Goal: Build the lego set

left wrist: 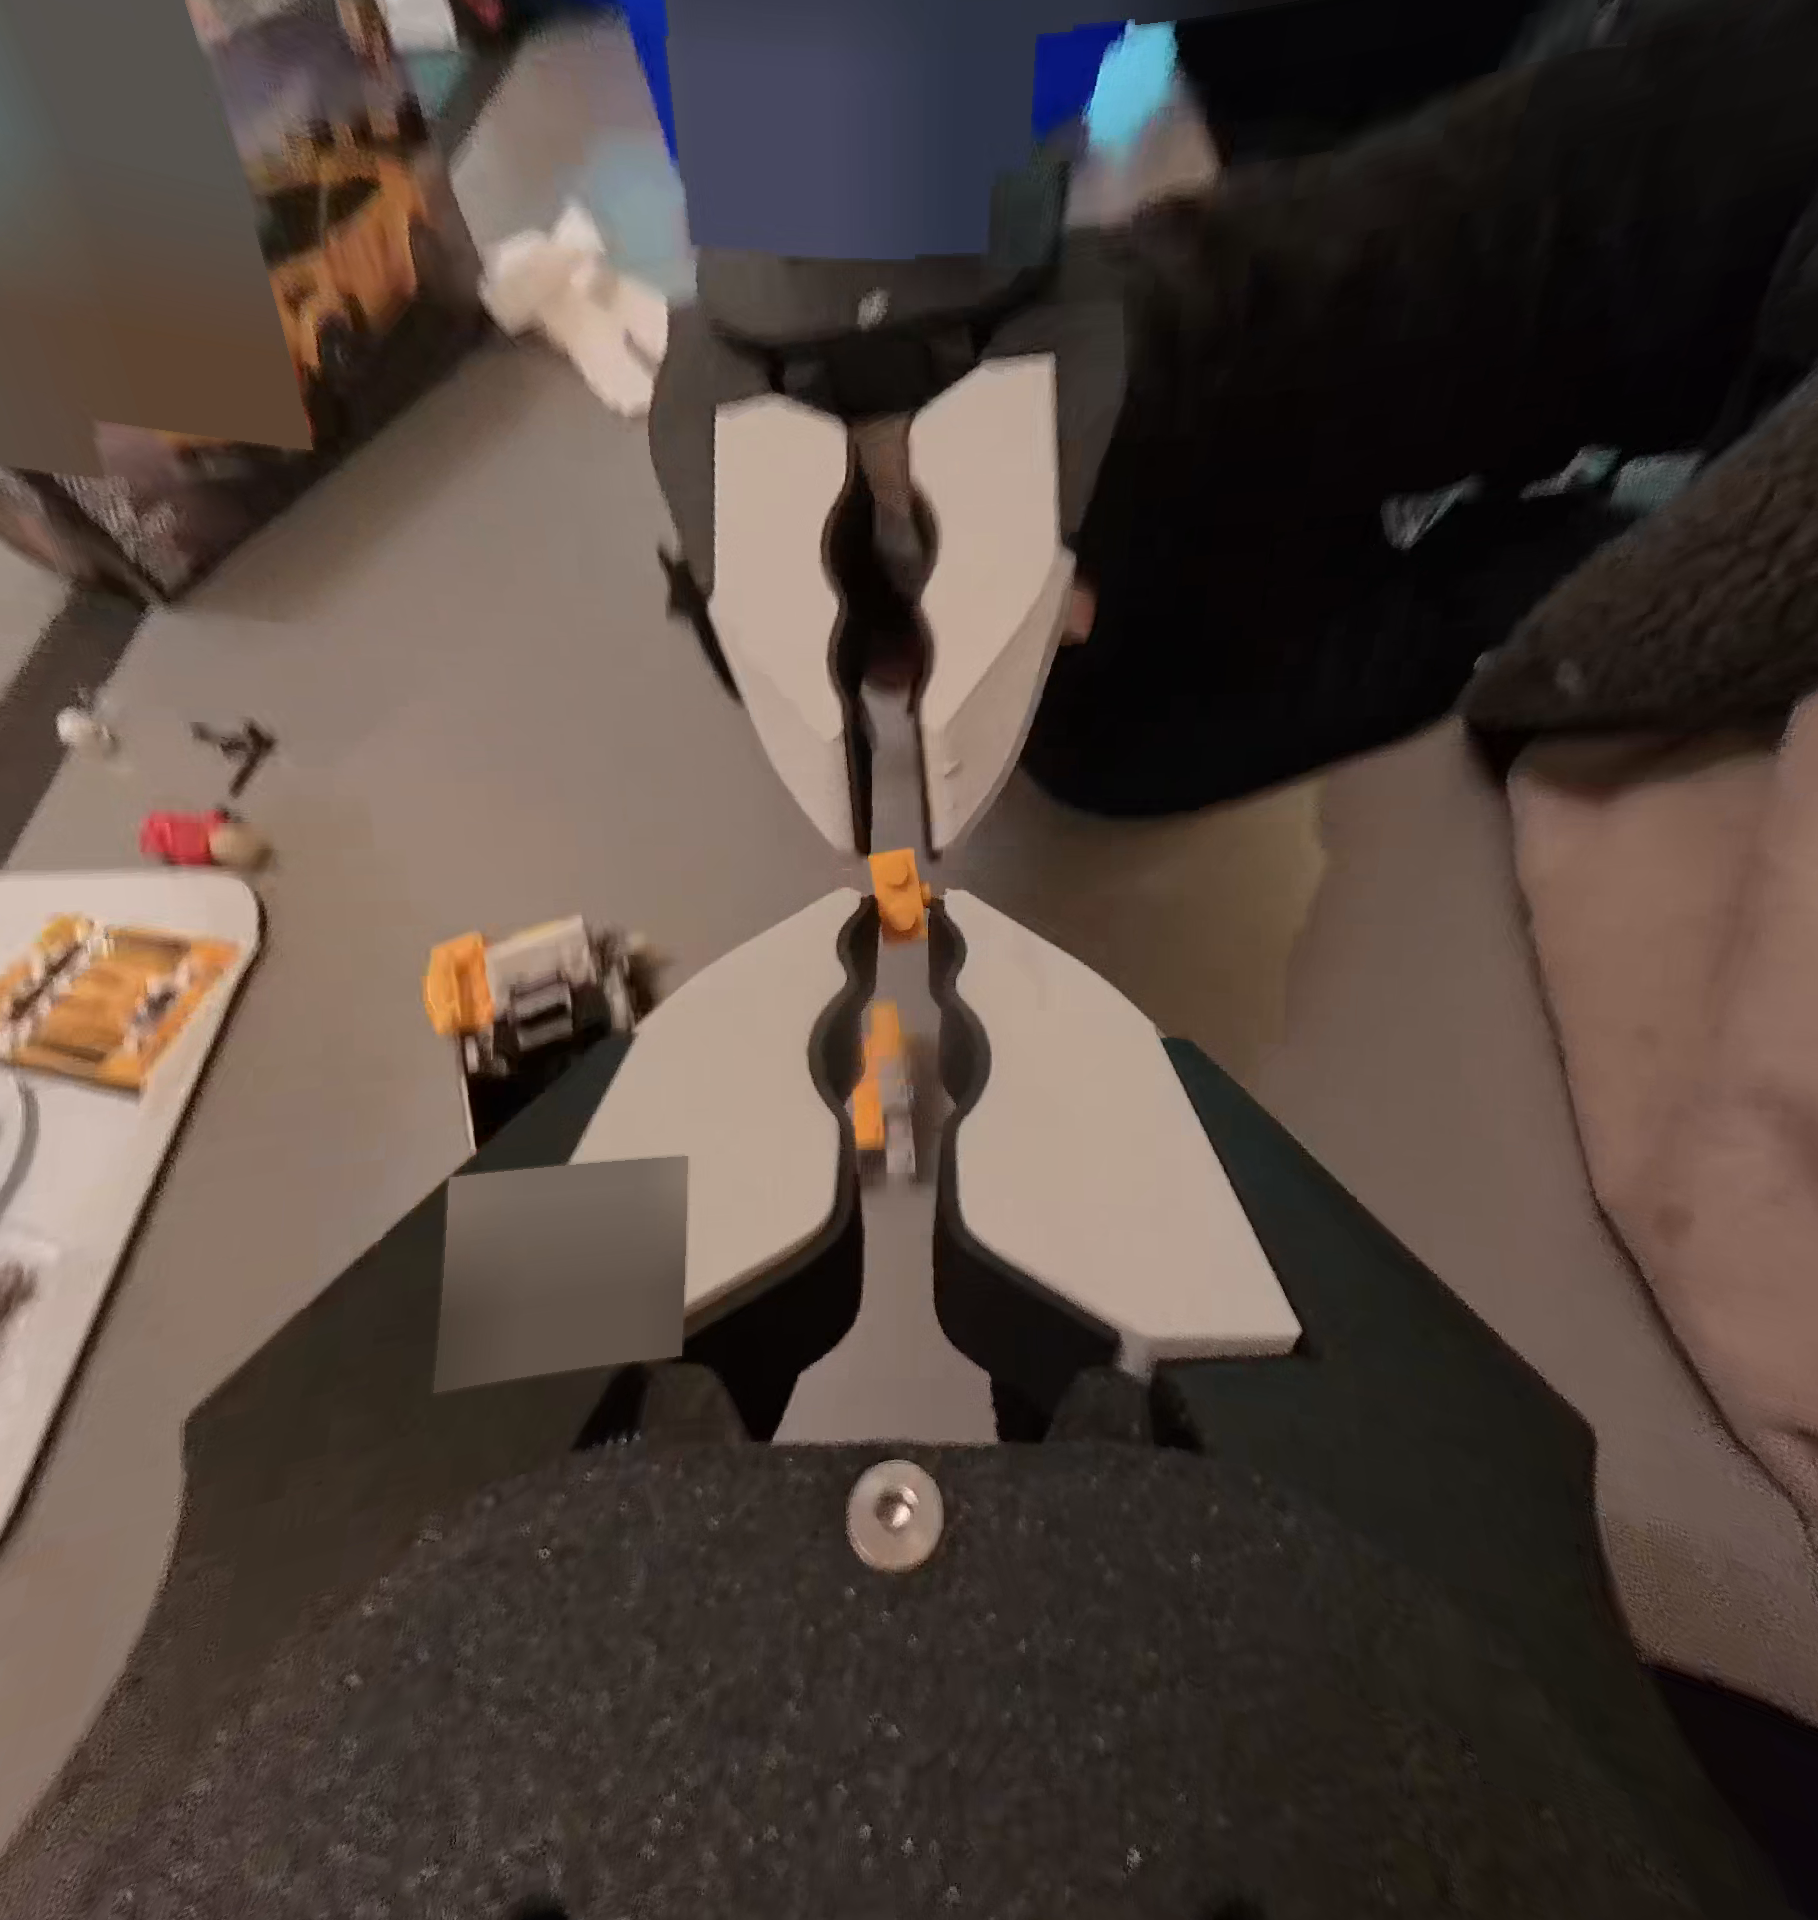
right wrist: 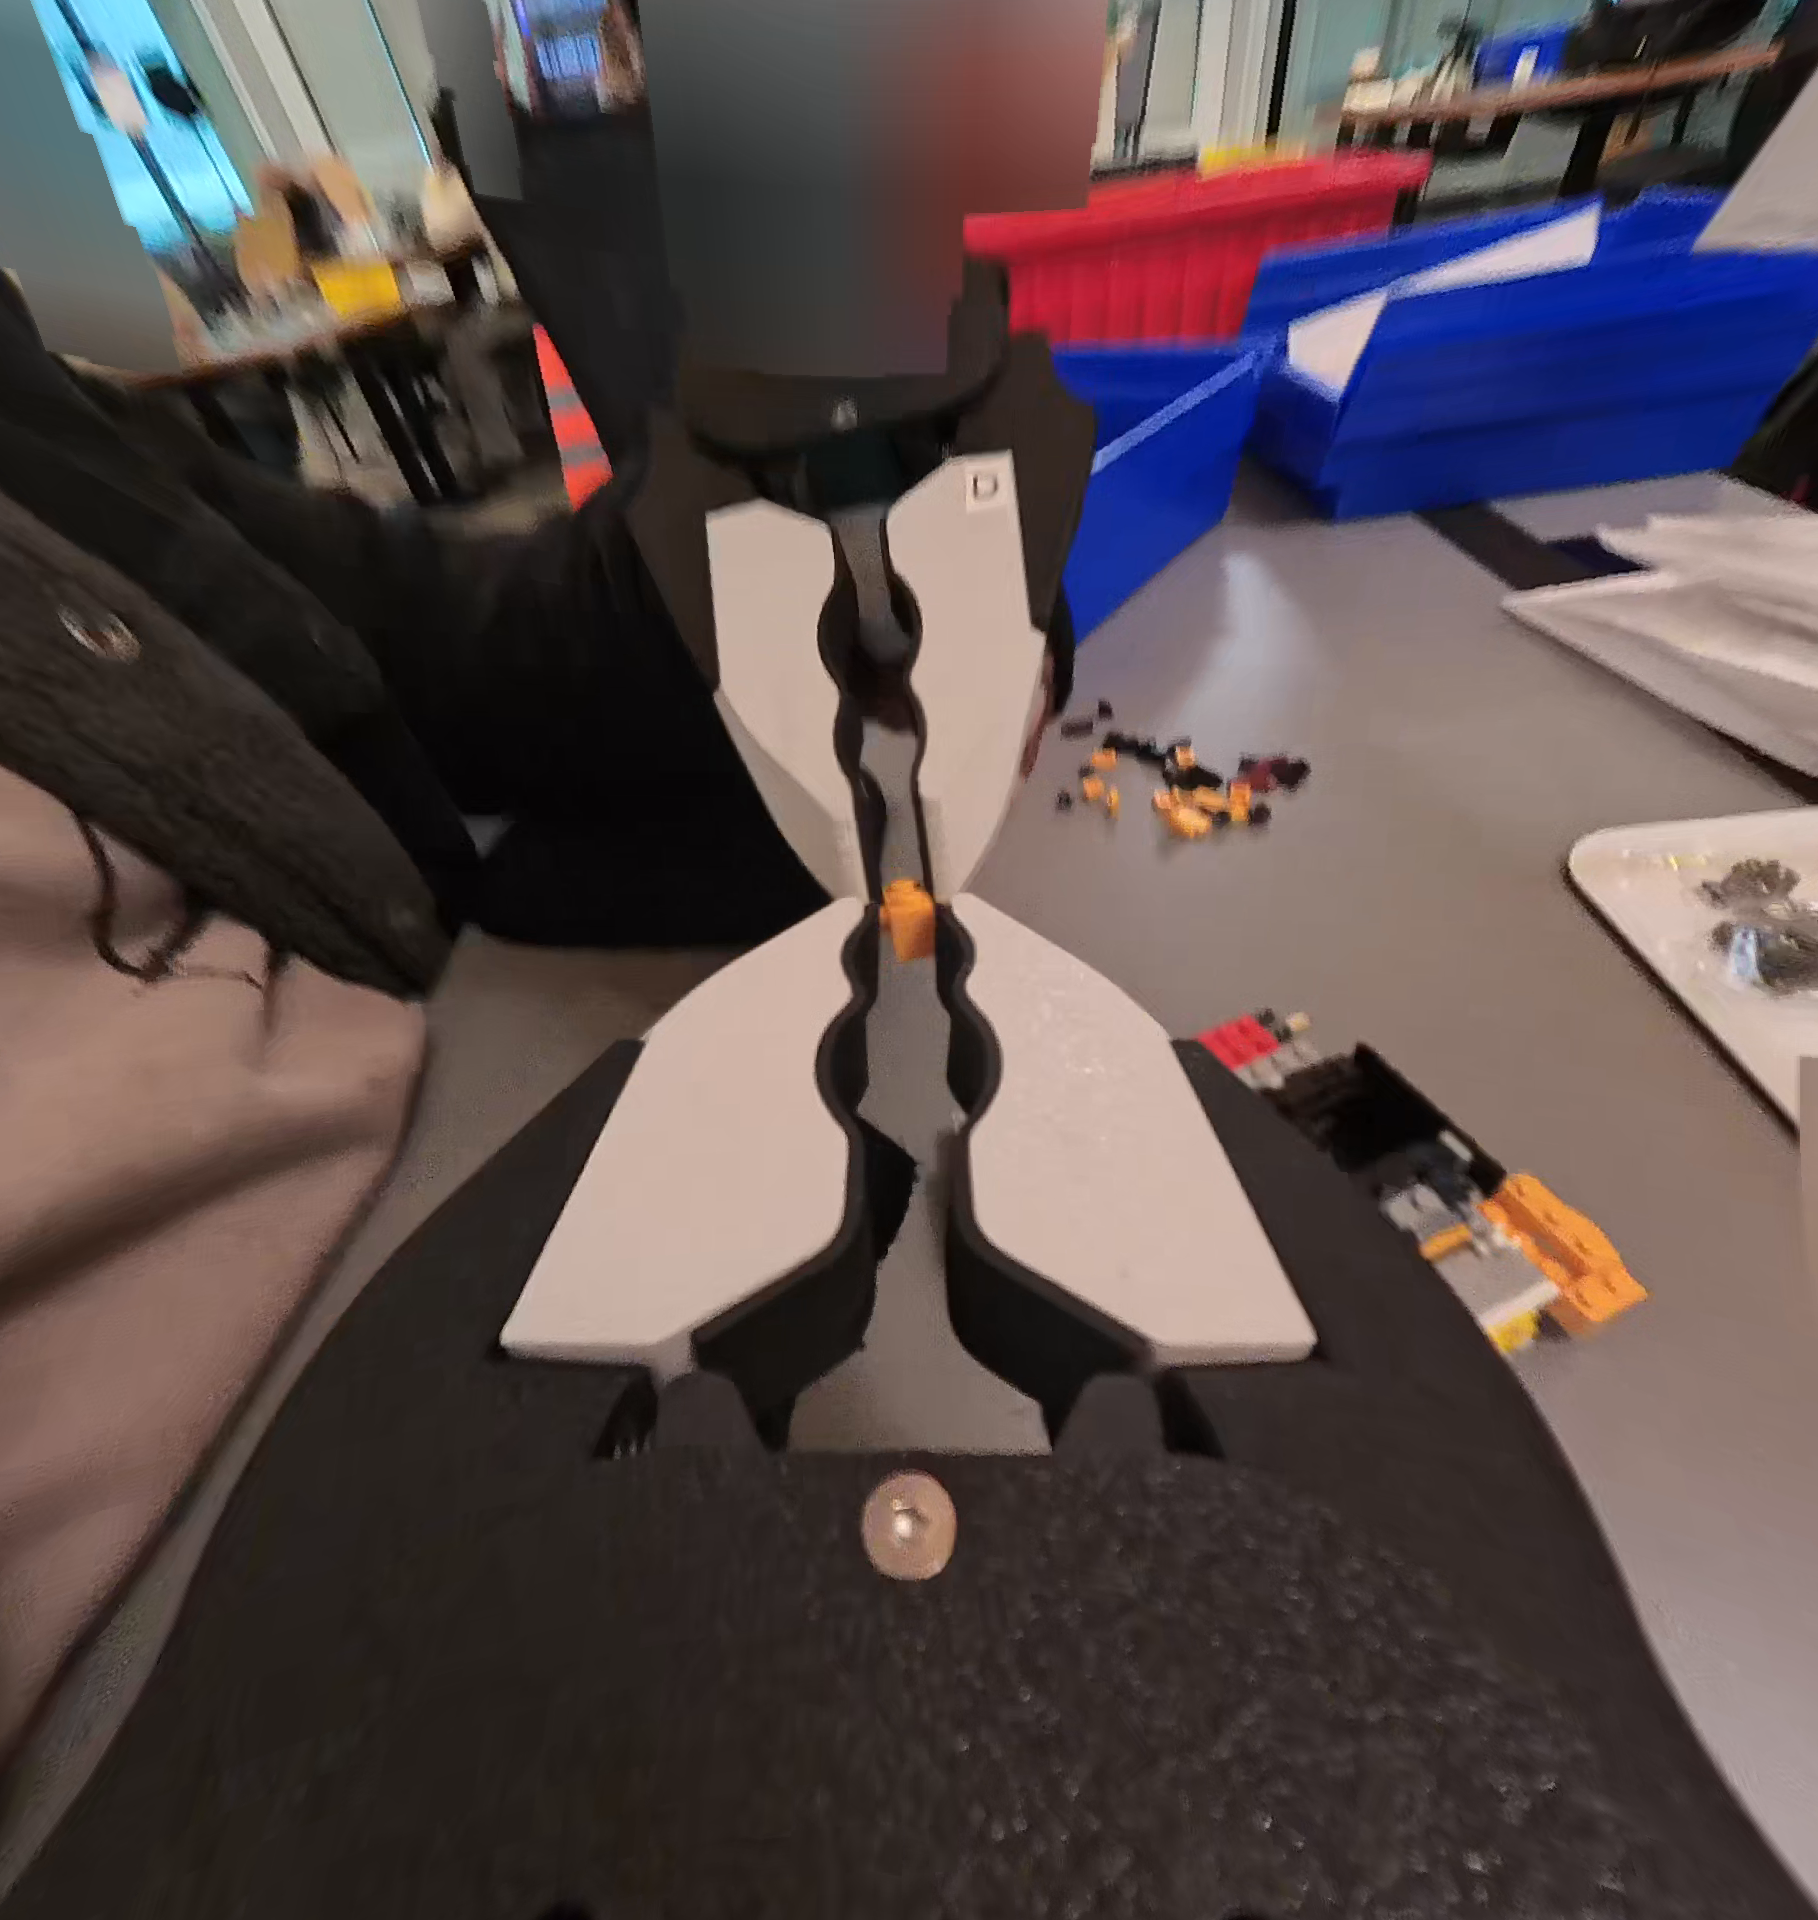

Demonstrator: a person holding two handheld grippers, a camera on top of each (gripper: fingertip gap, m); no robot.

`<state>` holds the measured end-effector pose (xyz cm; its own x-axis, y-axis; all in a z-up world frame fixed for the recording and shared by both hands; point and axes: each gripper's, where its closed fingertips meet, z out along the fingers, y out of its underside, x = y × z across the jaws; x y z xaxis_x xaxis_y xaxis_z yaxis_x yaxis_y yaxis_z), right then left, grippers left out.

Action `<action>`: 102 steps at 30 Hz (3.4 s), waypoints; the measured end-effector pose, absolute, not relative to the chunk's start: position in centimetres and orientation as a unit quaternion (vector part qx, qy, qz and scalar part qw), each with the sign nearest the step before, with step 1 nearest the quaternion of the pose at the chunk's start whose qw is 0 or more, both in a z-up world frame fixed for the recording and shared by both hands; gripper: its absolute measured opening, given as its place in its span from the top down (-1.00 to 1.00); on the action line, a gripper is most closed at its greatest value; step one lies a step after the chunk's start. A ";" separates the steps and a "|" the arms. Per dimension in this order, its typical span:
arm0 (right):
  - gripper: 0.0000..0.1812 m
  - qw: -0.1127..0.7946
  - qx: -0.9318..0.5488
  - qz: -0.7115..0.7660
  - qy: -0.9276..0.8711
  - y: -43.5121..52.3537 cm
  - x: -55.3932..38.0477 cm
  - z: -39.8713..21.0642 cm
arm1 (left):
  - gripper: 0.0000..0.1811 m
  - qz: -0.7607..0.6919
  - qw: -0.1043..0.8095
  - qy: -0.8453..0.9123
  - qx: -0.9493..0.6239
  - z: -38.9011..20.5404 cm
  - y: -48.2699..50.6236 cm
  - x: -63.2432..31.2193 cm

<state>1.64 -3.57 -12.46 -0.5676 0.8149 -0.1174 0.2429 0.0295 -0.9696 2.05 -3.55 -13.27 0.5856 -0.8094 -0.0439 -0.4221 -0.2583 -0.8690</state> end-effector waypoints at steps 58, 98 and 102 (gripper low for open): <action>0.71 0.061 -0.454 0.485 -0.745 -4.2 1.8 -21.2 | 0.66 -0.125 0.408 0.472 -0.772 -18.5 -5.3 1.3; 0.71 -0.067 -0.464 0.561 -0.683 -6.0 3.9 -18.4 | 0.71 0.008 0.449 0.546 -0.707 -17.9 -5.9 3.7; 0.71 -0.066 -0.468 0.569 -0.673 -5.9 3.7 -18.2 | 0.71 0.005 0.464 0.538 -0.704 -17.7 -5.8 3.6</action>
